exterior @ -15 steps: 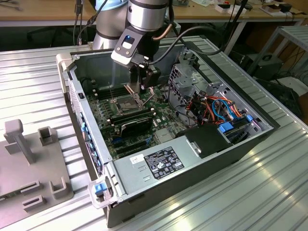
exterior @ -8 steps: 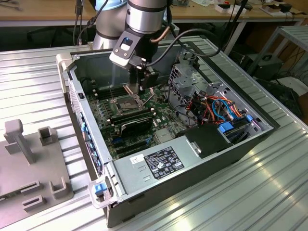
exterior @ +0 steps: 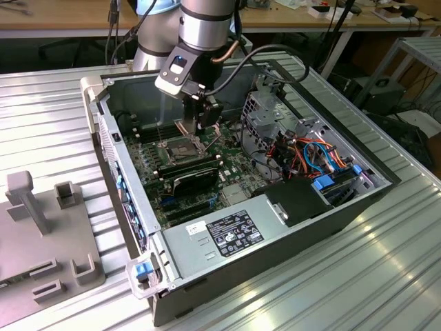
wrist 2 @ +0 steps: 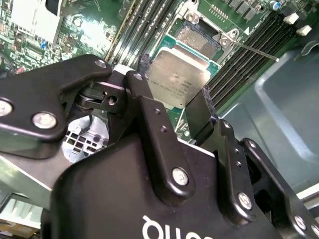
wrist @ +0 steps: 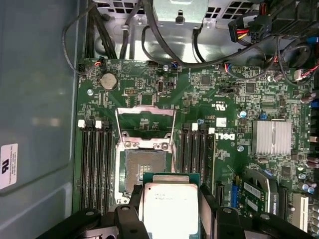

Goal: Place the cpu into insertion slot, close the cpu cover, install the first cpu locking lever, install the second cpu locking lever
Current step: 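Place the cpu into insertion slot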

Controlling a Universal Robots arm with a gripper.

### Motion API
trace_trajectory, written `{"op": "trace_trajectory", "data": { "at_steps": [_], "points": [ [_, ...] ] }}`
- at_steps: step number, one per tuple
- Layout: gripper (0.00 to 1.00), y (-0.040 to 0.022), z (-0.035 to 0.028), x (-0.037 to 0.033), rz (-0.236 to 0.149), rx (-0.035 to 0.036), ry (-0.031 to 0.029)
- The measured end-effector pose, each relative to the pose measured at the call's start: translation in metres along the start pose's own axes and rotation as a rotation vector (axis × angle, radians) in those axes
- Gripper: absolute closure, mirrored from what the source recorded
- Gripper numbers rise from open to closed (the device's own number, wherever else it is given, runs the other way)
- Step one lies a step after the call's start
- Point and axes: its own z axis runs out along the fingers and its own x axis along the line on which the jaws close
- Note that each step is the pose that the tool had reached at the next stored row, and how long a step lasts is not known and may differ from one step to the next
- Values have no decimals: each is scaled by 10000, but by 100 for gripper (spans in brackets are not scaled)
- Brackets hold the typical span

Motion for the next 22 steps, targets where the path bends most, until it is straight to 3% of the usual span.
{"op": "trace_trajectory", "data": {
  "at_steps": [3, 19, 22],
  "points": [
    [46, -2, 43, 9, 228, 7, -10],
    [46, 0, 50, 9, 227, 7, -8],
    [46, 6, 78, 14, 228, 7, -8]
  ]
}}
